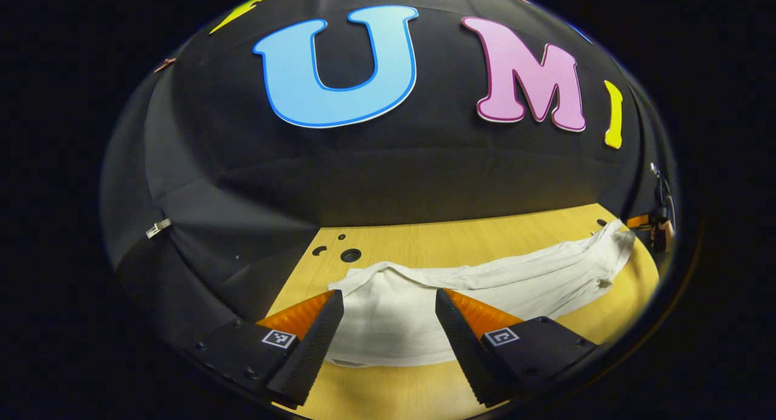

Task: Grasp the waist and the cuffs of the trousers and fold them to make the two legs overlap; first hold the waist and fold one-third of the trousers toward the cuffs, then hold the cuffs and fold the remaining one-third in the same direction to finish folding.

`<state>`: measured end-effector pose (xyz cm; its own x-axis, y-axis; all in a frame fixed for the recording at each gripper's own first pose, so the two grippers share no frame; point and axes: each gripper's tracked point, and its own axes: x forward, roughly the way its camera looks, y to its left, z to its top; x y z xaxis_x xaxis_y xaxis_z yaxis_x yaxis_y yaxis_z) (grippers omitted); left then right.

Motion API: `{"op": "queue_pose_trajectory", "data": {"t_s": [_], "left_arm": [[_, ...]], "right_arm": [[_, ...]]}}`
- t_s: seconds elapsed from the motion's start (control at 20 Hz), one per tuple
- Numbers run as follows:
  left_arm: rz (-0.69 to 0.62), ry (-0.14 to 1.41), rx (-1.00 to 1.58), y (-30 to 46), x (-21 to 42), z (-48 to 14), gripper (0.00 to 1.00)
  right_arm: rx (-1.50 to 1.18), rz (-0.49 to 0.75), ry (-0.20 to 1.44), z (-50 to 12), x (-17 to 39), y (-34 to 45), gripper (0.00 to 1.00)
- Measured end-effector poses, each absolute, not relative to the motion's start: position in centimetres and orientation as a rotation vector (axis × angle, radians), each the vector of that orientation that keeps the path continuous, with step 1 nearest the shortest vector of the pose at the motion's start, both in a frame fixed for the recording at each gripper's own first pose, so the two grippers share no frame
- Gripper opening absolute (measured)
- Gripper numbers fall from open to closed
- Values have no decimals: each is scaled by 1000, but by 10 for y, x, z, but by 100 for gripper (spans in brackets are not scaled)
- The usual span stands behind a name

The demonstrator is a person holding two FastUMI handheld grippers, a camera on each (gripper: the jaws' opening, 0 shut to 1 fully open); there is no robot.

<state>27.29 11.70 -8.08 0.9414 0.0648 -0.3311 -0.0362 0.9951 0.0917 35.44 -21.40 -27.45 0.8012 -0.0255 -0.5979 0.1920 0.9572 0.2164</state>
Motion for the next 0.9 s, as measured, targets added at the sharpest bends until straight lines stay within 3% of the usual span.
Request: {"op": "queue_pose_trajectory", "data": {"t_s": [0.2,0.35,0.8,0.85,0.9], "left_arm": [[60,339,39,94,246,-74,97],[46,375,-33,72,234,-79,97],[69,434,-293,34,217,-86,96],[75,433,-284,36,214,-86,96],[77,434,-267,37,211,-85,96]], "right_arm": [[360,-320,620,-300,350,-249,99],[404,-333,657,-307,341,-237,99],[168,-310,644,-322,342,-233,98],[173,-305,637,-317,342,-232,87],[188,-299,645,-321,345,-226,84]]}}
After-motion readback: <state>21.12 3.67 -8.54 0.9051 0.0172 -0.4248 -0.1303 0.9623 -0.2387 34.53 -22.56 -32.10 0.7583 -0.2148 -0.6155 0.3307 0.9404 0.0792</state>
